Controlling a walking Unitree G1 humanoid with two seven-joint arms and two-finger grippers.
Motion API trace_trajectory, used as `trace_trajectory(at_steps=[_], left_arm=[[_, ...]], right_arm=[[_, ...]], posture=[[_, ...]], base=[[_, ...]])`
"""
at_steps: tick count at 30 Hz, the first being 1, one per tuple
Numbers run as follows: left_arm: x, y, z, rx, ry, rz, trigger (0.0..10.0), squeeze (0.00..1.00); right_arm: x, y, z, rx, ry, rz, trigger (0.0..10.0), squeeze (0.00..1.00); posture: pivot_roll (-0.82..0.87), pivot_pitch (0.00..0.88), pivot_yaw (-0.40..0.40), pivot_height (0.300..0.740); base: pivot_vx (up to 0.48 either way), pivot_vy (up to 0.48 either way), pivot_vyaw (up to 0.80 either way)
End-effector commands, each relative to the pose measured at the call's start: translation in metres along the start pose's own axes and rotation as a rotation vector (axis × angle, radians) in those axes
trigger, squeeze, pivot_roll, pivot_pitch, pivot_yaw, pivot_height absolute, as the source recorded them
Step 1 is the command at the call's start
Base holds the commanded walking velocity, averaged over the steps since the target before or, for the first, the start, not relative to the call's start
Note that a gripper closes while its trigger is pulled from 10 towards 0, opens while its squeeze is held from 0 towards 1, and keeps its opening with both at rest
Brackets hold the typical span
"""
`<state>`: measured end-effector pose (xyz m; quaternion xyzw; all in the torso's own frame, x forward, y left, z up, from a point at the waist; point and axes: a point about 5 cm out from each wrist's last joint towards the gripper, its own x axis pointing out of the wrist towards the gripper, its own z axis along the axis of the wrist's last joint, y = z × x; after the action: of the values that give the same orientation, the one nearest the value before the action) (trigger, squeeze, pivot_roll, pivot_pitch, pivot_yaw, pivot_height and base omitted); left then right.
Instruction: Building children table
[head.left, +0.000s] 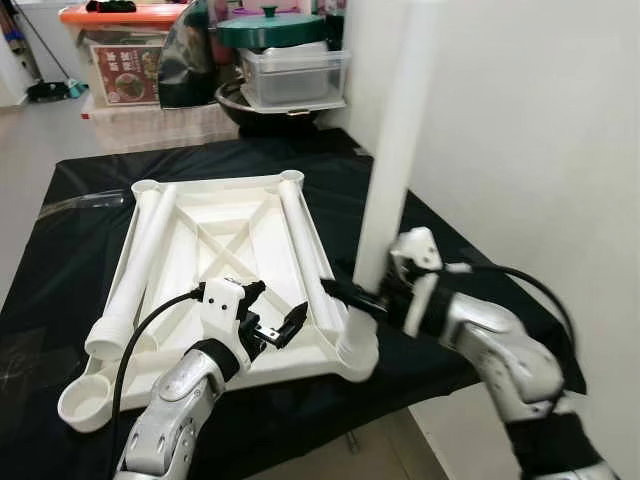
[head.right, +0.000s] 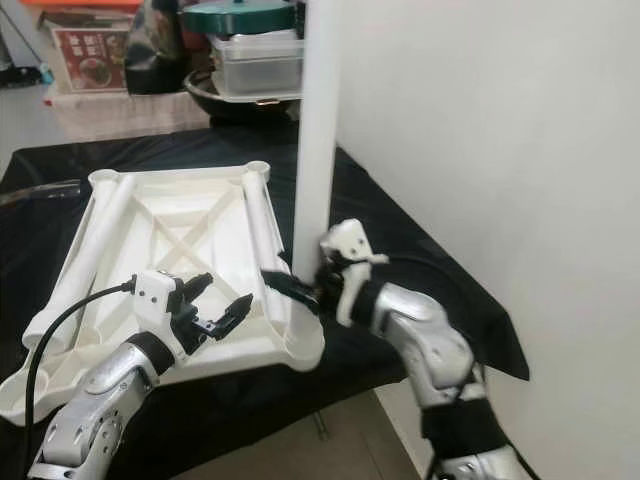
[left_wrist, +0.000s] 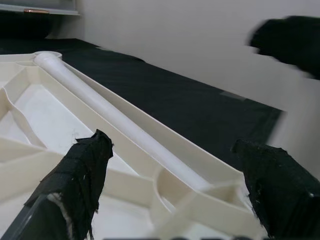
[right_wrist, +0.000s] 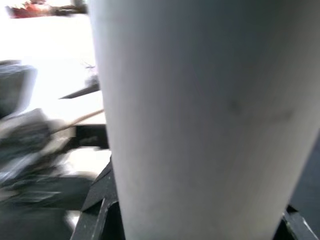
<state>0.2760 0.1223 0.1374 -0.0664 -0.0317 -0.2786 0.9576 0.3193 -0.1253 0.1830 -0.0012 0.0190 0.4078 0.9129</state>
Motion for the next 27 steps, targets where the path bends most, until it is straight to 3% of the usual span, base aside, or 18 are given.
trace_trajectory(at_steps=[1,3,4,5,6,7,9,12,13,14,15,16,18,19,21,22,25,27], left_arm=[[-0.002,0.0,-0.004,-0.009,0.013,0.006,10.0,0.0],[-0.003,0.001,-0.004,-0.012,0.01,0.008,10.0,0.0],[-0.003,0.001,-0.004,-0.012,0.01,0.008,10.0,0.0],[-0.003,0.001,-0.004,-0.013,0.01,0.009,10.0,0.0],[-0.004,0.001,-0.004,-0.014,0.009,0.009,10.0,0.0],[-0.004,0.002,-0.004,-0.016,0.01,0.007,10.0,0.0],[-0.005,0.003,-0.004,-0.017,0.011,0.006,10.0,0.0],[-0.004,0.003,-0.004,-0.017,0.012,0.005,10.0,0.0],[-0.004,0.003,-0.004,-0.017,0.013,0.004,10.0,0.0],[-0.004,0.004,-0.005,-0.018,0.016,0.002,10.0,0.0],[-0.004,0.004,-0.005,-0.018,0.016,0.002,10.0,0.0],[-0.003,0.004,-0.006,-0.019,0.02,-0.003,10.0,0.0],[-0.003,0.004,-0.006,-0.019,0.021,-0.004,10.0,0.0],[-0.002,0.005,-0.006,-0.019,0.022,-0.005,10.0,0.0],[-0.002,0.005,-0.007,-0.019,0.023,-0.005,10.0,0.0],[-0.002,0.005,-0.007,-0.02,0.022,-0.004,10.0,0.0],[-0.002,0.005,-0.007,-0.021,0.02,-0.003,10.0,0.0],[-0.002,0.005,-0.007,-0.023,0.018,-0.002,10.0,0.0]], right_arm=[[0.0,-0.013,-0.02,0.037,0.104,-0.158,0.0,0.0],[-0.006,-0.038,-0.028,0.132,0.113,-0.472,0.0,0.0],[-0.006,-0.038,-0.028,0.132,0.113,-0.472,0.0,0.0],[-0.014,-0.048,-0.033,0.18,0.129,-0.631,0.0,0.0],[-0.032,-0.06,-0.039,0.224,0.163,-0.898,0.0,0.0],[-0.052,-0.058,-0.047,0.277,0.182,-1.102,0.0,0.0],[-0.05,-0.044,-0.042,0.244,0.154,-1.078,0.0,0.0],[-0.044,-0.036,-0.039,0.238,0.149,-1.029,0.0,0.0],[-0.037,-0.028,-0.036,0.241,0.144,-0.978,3.4,0.0],[-0.027,-0.018,-0.028,0.243,0.072,-0.88,10.0,0.0],[-0.027,-0.018,-0.028,0.243,0.072,-0.88,10.0,0.0],[-0.014,-0.005,-0.013,0.227,-0.033,-0.734,10.0,0.0],[-0.012,-0.004,-0.009,0.221,-0.058,-0.711,10.0,0.0],[-0.012,-0.011,-0.001,0.199,-0.092,-0.67,10.0,1.0],[-0.011,-0.012,0.004,0.218,-0.111,-0.623,10.0,1.0],[-0.01,-0.014,0.012,0.242,-0.135,-0.535,10.0,0.0],[-0.012,-0.012,0.024,0.249,-0.166,-0.395,10.0,0.0],[-0.02,0.001,0.046,0.133,-0.223,-0.148,10.0,0.0]], posture=[[0.03,0.0,-0.085,0.74],[0.03,0.0,-0.084,0.74],[0.03,0.0,-0.084,0.74],[0.03,0.0,-0.083,0.74],[0.03,0.0,-0.081,0.74],[0.03,0.0,-0.077,0.74],[0.03,0.0,-0.068,0.74],[0.02,0.0,-0.064,0.74],[0.02,0.0,-0.061,0.74],[0.02,0.0,-0.055,0.74],[0.02,0.0,-0.055,0.74],[0.02,0.0,-0.053,0.74],[0.02,0.0,-0.053,0.74],[0.02,0.0,-0.056,0.74],[0.02,0.0,-0.058,0.74],[0.02,0.0,-0.058,0.74],[0.02,0.0,-0.064,0.74],[0.02,0.0,-0.066,0.74]], base=[[0.0,0.0,0.0],[0.0,0.0,0.0],[0.0,0.0,0.0],[0.0,0.0,0.0],[0.0,0.0,0.0],[0.0,0.0,0.0],[0.0,0.0,0.0],[0.0,0.0,0.0],[0.0,0.0,0.0],[0.0,0.0,0.0],[0.0,0.0,0.0],[0.0,0.0,0.0],[0.0,0.0,0.0],[0.0,0.0,0.0],[0.0,0.0,0.0],[0.0,0.0,0.0],[0.0,0.0,0.0],[0.0,0.0,0.0]])
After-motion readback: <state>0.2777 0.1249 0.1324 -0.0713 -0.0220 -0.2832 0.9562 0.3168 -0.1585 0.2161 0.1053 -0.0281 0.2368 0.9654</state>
